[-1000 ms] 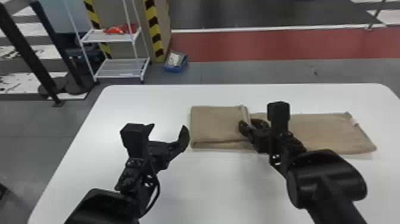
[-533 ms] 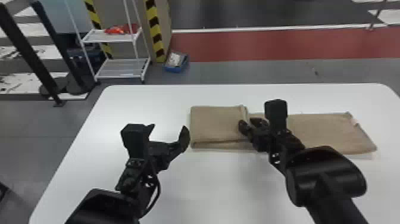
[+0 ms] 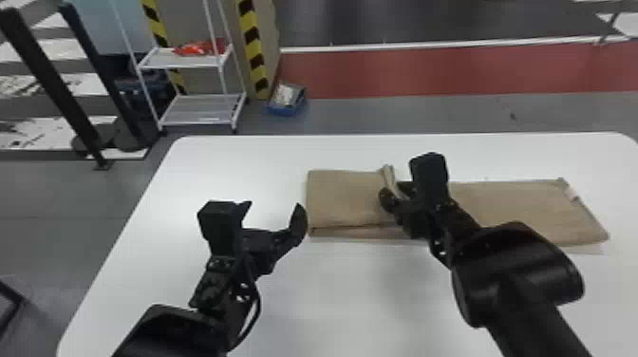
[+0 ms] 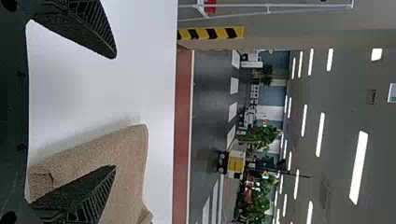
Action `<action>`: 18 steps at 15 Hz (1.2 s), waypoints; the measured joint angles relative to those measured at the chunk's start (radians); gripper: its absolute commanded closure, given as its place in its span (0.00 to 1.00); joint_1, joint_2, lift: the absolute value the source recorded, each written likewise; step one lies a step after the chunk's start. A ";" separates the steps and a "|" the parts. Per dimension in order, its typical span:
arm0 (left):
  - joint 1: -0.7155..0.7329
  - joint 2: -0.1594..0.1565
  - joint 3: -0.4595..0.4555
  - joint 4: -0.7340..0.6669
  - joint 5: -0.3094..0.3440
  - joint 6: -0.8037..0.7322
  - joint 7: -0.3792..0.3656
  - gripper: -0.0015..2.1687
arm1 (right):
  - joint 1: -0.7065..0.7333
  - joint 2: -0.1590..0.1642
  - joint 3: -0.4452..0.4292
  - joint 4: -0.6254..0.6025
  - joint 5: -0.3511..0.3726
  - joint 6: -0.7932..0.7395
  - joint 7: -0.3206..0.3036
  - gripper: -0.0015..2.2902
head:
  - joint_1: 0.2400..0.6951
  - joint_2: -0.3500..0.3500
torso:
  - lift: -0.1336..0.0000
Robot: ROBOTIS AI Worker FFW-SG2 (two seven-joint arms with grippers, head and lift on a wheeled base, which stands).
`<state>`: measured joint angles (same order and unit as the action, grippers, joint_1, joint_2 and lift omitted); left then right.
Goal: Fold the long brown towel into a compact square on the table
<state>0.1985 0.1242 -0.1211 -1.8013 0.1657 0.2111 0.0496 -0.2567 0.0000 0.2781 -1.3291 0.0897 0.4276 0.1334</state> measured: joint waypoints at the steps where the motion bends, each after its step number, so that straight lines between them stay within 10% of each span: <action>1: 0.003 0.000 0.001 -0.002 0.000 0.000 0.000 0.01 | -0.002 0.000 0.003 -0.006 0.008 0.015 0.000 0.45 | 1.00 0.66 | 0.08; 11: 0.031 0.001 0.008 -0.026 -0.004 0.003 0.001 0.01 | 0.031 0.000 -0.001 -0.075 -0.045 0.033 0.002 0.49 | 1.00 0.68 | 0.08; 18: 0.050 0.004 0.059 -0.075 -0.005 0.035 -0.001 0.01 | 0.199 -0.017 -0.115 -0.555 -0.183 0.275 0.001 0.49 | 1.00 0.68 | 0.08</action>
<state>0.2486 0.1283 -0.0622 -1.8759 0.1611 0.2462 0.0491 -0.0573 -0.0174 0.1632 -1.8844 -0.0938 0.7025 0.1343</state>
